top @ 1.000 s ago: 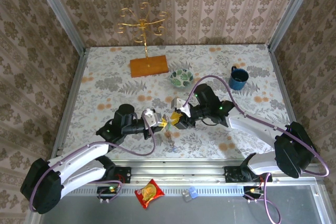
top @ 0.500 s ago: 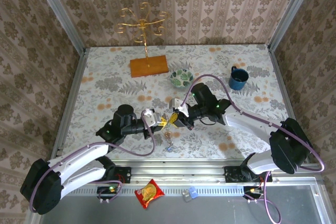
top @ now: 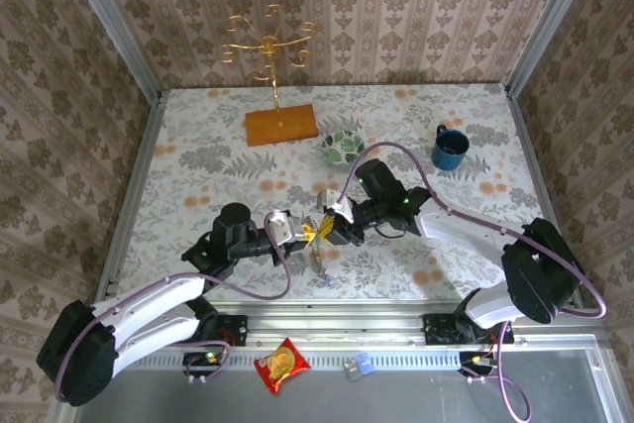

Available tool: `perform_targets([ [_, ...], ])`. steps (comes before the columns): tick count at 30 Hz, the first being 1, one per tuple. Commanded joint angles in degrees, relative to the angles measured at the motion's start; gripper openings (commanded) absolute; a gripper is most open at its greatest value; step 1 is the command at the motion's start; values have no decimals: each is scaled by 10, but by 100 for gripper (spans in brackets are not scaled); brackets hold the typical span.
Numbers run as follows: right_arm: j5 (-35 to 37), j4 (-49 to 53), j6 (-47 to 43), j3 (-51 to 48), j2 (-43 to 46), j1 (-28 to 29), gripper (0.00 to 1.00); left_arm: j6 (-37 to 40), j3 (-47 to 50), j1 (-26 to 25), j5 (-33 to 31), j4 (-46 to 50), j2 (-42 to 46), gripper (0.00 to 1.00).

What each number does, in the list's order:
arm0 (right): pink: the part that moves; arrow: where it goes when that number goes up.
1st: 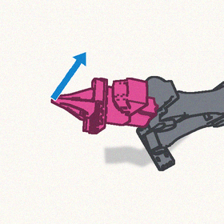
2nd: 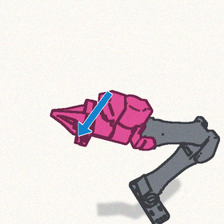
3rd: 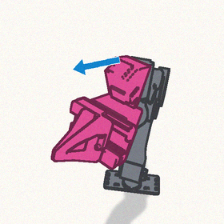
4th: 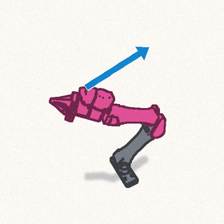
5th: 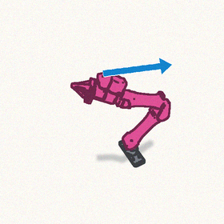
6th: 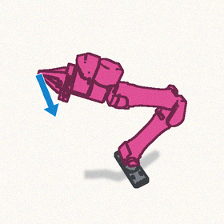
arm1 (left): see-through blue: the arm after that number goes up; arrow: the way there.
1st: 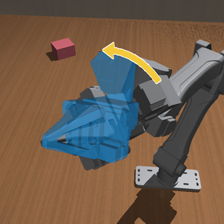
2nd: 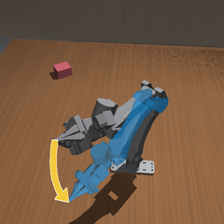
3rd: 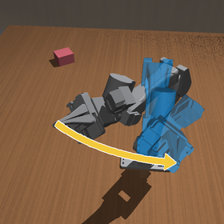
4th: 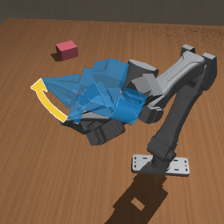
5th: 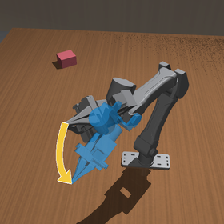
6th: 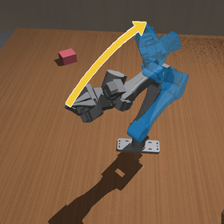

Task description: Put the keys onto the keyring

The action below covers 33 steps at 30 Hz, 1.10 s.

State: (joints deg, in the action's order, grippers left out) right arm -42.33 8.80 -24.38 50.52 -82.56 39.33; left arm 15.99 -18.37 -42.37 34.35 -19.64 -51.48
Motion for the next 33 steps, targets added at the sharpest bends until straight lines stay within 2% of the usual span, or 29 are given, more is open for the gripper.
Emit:
perform_targets([
  [1, -13, -41, 15, -12, 24, 1, 28, -13, 3, -5, 13, -48, 9, 0],
  [6, -24, -50, 14, -23, 41, 0, 33, -34, 18, -6, 12, -78, 11, 0],
  [12, -34, -67, 28, -21, 32, 3, 21, -66, 36, -6, 9, -133, 9, 0],
  [14, -32, -68, 28, -19, 15, 4, 21, -75, 41, -6, 8, -150, 9, 0],
  [19, -18, -68, 21, -28, 19, 3, 28, -79, 44, -6, 6, -155, 8, 0],
  [22, -16, -90, 28, -46, 24, -1, 29, -78, 45, -6, 6, -156, 6, 0],
  [27, -24, -191, 72, -95, 60, -12, 31, -78, 46, -6, 6, -162, 3, 0],
  [33, -35, -204, 81, -91, 45, -11, 31, -79, 46, -6, 8, -174, -5, 0],
])
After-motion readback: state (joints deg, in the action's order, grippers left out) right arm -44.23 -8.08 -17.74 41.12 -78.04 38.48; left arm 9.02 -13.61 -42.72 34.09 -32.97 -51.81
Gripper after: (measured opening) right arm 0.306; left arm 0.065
